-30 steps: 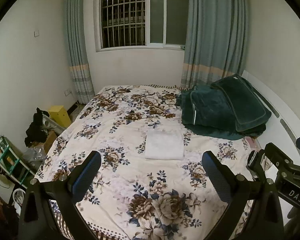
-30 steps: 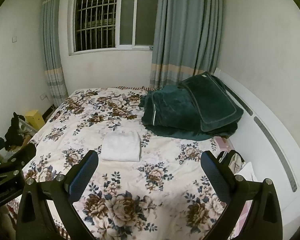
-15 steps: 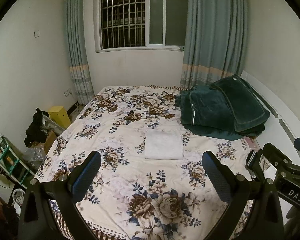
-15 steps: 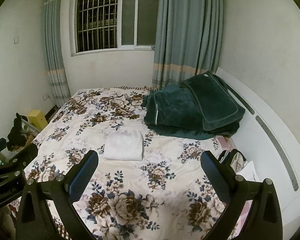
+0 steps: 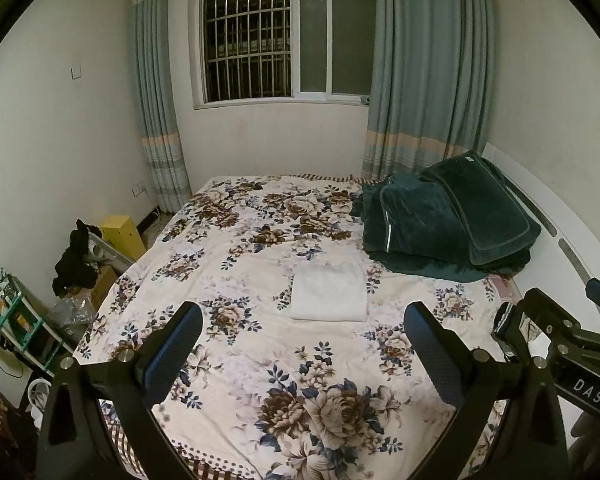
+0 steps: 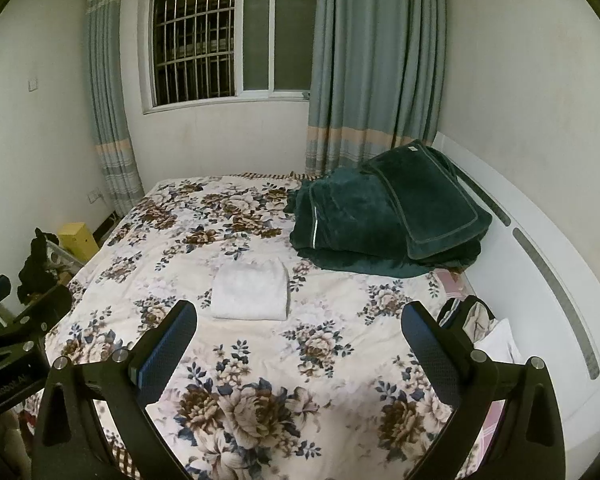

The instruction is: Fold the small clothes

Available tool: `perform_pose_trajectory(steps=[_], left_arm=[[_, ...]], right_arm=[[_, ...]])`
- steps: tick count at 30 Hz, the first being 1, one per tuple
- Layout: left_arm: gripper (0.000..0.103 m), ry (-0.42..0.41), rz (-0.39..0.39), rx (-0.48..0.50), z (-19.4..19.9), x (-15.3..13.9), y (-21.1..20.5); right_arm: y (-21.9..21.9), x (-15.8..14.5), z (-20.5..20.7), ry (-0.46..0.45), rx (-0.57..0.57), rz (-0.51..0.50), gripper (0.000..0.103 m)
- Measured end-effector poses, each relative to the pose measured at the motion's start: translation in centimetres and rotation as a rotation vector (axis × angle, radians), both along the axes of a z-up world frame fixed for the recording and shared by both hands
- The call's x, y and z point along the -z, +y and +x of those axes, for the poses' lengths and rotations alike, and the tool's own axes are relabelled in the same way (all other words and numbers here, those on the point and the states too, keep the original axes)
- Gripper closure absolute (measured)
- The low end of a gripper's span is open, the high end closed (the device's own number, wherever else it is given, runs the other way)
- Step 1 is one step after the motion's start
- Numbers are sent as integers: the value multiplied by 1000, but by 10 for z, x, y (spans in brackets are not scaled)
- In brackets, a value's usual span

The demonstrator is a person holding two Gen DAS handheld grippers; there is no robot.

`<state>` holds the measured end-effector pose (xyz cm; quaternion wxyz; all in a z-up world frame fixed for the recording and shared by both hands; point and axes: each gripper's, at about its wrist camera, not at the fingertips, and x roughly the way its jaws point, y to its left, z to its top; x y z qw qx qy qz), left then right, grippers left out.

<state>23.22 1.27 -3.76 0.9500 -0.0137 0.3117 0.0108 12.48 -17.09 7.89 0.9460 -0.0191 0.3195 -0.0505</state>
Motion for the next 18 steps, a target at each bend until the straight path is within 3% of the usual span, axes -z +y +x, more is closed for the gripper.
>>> perform_pose_trajectory(steps=[18], left_arm=[[0,2,1,-8,-1,-3,-3]], right_arm=[[2,1,-6,-2,10,2,0]])
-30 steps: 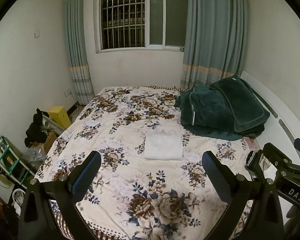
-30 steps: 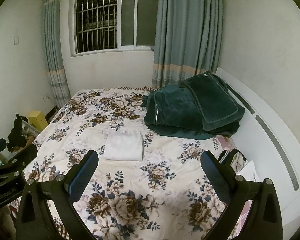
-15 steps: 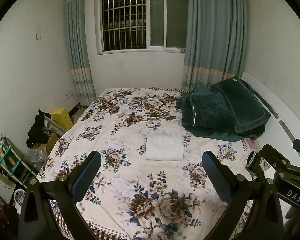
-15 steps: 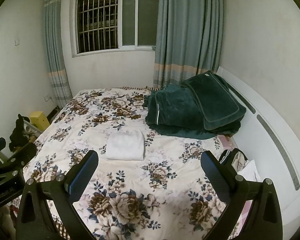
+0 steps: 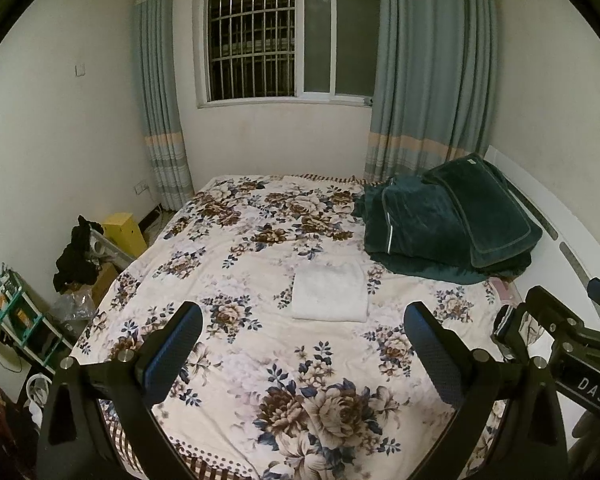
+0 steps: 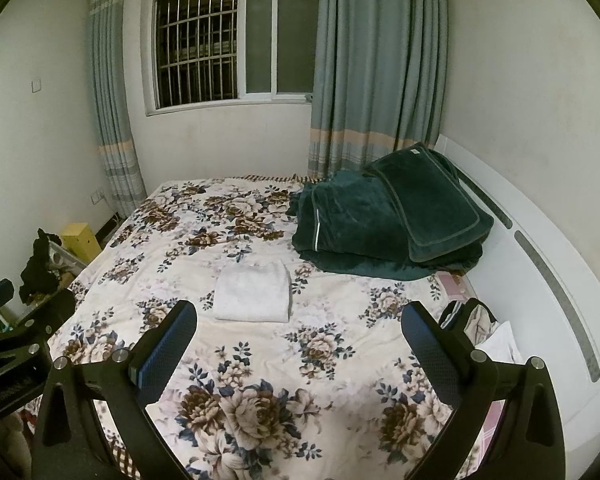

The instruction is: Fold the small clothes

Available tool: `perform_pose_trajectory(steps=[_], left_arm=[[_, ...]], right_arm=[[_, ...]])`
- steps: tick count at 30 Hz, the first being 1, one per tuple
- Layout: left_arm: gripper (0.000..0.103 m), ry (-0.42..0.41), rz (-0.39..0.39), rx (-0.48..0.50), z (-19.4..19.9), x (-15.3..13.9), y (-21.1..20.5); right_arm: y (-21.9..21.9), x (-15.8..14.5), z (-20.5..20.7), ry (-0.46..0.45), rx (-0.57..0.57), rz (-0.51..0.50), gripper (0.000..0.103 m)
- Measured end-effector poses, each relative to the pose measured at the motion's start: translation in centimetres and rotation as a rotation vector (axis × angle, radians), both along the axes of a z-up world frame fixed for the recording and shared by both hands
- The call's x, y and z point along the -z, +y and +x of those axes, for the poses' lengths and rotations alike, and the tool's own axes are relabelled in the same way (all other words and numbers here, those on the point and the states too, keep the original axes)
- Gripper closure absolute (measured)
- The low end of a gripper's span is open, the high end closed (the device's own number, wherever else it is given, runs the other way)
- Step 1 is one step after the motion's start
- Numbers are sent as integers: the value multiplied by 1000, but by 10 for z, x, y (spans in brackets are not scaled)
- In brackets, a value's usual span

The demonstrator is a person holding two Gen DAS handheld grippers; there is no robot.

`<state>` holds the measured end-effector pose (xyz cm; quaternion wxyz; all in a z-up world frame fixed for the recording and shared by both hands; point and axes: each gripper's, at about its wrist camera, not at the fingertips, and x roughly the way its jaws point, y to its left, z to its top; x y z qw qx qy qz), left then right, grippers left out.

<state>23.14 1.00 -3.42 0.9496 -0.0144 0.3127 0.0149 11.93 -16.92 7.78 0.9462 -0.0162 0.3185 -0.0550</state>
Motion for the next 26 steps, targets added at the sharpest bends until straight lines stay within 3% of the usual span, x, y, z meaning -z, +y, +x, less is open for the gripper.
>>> perform_pose_trajectory(steps=[26], left_arm=[[0,-6,-3,-18,1,-2,-4]], right_arm=[[3,0,-6,0,8,4,0]])
